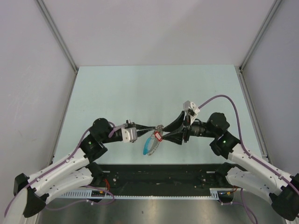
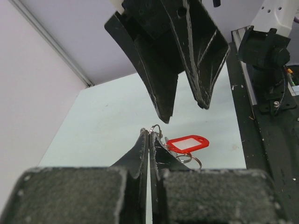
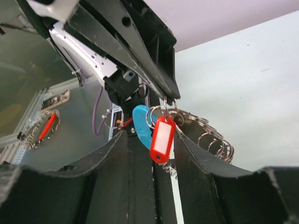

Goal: Remove the keys from the keyring
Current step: Remove the key from the keyring.

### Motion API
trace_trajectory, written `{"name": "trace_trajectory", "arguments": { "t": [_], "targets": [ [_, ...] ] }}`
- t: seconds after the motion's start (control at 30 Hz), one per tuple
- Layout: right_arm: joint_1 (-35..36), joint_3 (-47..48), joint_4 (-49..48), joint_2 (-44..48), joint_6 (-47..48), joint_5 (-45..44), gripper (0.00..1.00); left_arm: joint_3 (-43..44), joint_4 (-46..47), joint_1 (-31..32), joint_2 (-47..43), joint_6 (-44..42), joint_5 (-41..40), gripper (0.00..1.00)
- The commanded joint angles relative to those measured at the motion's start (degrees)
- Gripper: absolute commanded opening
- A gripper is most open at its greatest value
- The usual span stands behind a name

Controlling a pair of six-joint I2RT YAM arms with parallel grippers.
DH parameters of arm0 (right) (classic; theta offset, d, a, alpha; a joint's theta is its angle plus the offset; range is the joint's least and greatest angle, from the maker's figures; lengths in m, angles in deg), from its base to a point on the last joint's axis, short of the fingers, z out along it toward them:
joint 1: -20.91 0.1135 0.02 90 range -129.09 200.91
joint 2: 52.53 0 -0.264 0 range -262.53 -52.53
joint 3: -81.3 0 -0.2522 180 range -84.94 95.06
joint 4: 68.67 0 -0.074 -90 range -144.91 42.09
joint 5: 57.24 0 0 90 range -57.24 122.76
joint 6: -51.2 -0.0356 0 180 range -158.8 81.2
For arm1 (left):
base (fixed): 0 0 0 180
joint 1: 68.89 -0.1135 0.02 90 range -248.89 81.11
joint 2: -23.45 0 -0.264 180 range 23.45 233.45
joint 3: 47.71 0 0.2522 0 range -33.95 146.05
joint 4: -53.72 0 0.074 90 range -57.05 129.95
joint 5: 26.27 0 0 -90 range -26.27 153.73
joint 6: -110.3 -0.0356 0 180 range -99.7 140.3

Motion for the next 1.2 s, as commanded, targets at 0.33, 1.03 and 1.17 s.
{"name": "trace_trajectory", "arguments": {
  "t": [0.33, 1.03, 1.17],
  "targets": [
    [1.9, -2.8, -3.0, 0.5, 7.9, 1.4, 0.51, 4.2, 3.8, -0.3, -0.7, -0.8, 3.4, 0.01],
    [3.0, -2.8, -8.1, -4.1, 9.6, -1.2, 0.53, 3.9, 3.9, -0.3, -0.3, -0.7, 3.9, 0.0],
    [3.7, -2.8, -4.2, -2.6, 12.7, -3.4, 0.51, 4.4, 2.2, -0.3, -0.3, -1.9, 3.9, 0.01]
  ]
}}
